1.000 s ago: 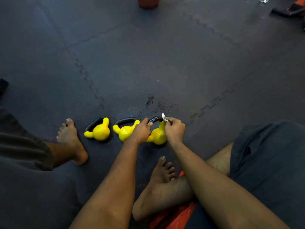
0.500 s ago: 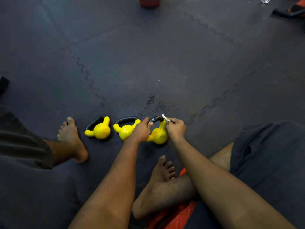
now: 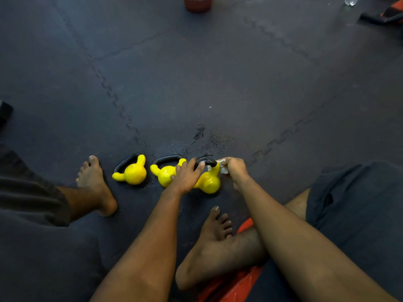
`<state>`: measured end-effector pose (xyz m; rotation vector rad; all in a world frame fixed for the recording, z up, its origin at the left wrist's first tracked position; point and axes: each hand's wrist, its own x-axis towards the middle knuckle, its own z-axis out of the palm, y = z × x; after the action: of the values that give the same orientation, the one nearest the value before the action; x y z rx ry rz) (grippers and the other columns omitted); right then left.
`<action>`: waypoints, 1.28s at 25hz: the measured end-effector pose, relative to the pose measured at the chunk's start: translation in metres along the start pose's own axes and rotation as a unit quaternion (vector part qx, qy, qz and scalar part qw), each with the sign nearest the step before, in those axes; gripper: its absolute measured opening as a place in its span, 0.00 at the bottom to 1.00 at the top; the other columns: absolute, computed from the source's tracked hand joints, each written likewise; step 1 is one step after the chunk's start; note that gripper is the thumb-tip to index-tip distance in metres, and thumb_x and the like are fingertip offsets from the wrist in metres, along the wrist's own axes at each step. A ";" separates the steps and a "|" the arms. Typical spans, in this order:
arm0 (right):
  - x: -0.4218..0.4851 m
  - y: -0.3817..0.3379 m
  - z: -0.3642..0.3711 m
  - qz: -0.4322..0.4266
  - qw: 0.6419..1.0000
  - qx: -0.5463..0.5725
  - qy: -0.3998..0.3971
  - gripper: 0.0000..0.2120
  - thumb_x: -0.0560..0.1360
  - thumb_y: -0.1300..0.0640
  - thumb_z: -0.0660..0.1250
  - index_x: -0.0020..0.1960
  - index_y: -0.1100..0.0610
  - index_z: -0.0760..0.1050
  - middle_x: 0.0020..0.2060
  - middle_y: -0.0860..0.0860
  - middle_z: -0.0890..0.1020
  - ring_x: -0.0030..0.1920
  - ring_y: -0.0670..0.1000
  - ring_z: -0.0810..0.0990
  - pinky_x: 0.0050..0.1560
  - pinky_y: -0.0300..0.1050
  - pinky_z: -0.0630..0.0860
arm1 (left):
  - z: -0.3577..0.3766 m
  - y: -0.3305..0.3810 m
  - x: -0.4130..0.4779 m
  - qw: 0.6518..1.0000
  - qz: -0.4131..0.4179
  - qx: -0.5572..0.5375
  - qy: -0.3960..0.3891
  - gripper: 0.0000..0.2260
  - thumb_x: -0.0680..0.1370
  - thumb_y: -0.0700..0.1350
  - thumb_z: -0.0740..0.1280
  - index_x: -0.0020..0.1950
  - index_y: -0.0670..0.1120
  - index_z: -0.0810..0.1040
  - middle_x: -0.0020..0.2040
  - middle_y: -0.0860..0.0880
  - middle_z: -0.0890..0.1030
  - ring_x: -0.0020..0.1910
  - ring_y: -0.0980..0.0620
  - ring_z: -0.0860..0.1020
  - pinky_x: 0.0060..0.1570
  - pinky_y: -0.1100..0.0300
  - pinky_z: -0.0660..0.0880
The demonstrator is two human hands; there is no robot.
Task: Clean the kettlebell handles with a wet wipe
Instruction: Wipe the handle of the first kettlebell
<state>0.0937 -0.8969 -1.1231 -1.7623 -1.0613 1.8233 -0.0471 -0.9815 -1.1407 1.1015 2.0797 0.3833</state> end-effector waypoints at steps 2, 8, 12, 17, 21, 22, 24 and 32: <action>-0.010 -0.005 0.000 0.000 0.999 -0.036 -0.031 0.12 0.72 0.70 0.60 0.37 0.60 0.79 0.28 0.53 0.80 0.27 0.48 0.78 0.26 0.35 0.73 | 0.001 -0.002 -0.001 1.000 -0.003 0.003 0.001 0.20 0.80 0.64 0.51 0.62 0.52 0.68 0.67 0.44 0.68 0.70 0.41 0.61 0.65 0.33 0.57; 0.002 -0.006 -0.001 -0.018 0.987 -0.153 -0.042 0.09 0.57 0.59 0.62 0.29 0.55 0.82 0.33 0.56 0.81 0.36 0.55 0.77 0.37 0.46 0.74 | 0.005 0.004 0.005 0.997 0.073 -0.011 -0.015 0.17 0.80 0.60 0.58 0.58 0.49 0.71 0.56 0.44 0.69 0.62 0.42 0.67 0.64 0.46 0.66; -0.006 -0.008 -0.012 0.023 0.977 -0.209 -0.040 0.07 0.65 0.62 0.62 0.35 0.58 0.79 0.37 0.58 0.78 0.40 0.57 0.75 0.39 0.49 0.73 | 0.006 0.018 0.008 0.991 0.130 0.021 -0.039 0.14 0.79 0.58 0.62 0.57 0.50 0.73 0.55 0.47 0.69 0.59 0.46 0.67 0.63 0.48 0.67; -0.008 -0.008 -0.020 0.001 0.974 -0.218 -0.055 0.09 0.67 0.64 0.63 0.35 0.57 0.82 0.37 0.58 0.80 0.39 0.55 0.76 0.41 0.49 0.77 | 0.003 0.011 0.012 0.985 0.166 -0.013 -0.052 0.12 0.78 0.55 0.65 0.56 0.48 0.75 0.54 0.47 0.71 0.57 0.47 0.70 0.62 0.51 0.68; -0.005 -0.005 -0.023 0.005 0.981 -0.189 -0.034 0.10 0.68 0.67 0.65 0.42 0.59 0.83 0.37 0.57 0.81 0.38 0.55 0.79 0.41 0.48 0.80 | -0.001 0.003 0.015 0.982 0.183 -0.021 -0.051 0.11 0.79 0.53 0.65 0.56 0.47 0.76 0.52 0.47 0.72 0.54 0.50 0.71 0.60 0.54 0.68; -0.010 -0.007 -0.023 0.001 0.979 -0.197 -0.052 0.10 0.68 0.68 0.64 0.40 0.59 0.82 0.33 0.55 0.79 0.34 0.53 0.77 0.36 0.44 0.78 | -0.002 0.000 0.016 0.982 0.182 -0.024 -0.054 0.11 0.79 0.53 0.65 0.55 0.48 0.75 0.51 0.47 0.72 0.54 0.50 0.70 0.59 0.55 0.68; -0.016 -0.007 -0.023 0.006 0.976 -0.200 -0.090 0.11 0.69 0.70 0.61 0.39 0.59 0.80 0.28 0.53 0.75 0.29 0.50 0.71 0.27 0.38 0.68 | -0.003 -0.004 0.017 0.980 0.184 -0.029 -0.062 0.09 0.79 0.54 0.65 0.53 0.50 0.75 0.51 0.47 0.72 0.53 0.50 0.71 0.58 0.54 0.69; -0.014 -0.002 -0.016 0.038 0.993 -0.103 -0.053 0.11 0.67 0.69 0.60 0.30 0.60 0.77 0.28 0.57 0.75 0.29 0.54 0.70 0.29 0.42 0.68 | -0.005 -0.005 0.019 0.972 0.224 -0.018 -0.070 0.17 0.73 0.65 0.61 0.51 0.54 0.76 0.50 0.49 0.75 0.52 0.53 0.71 0.53 0.60 0.67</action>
<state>0.1105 -0.9018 -1.1116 -1.8612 -1.2805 1.9315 -0.0605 -0.9683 -1.1490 1.5321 1.6842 0.5395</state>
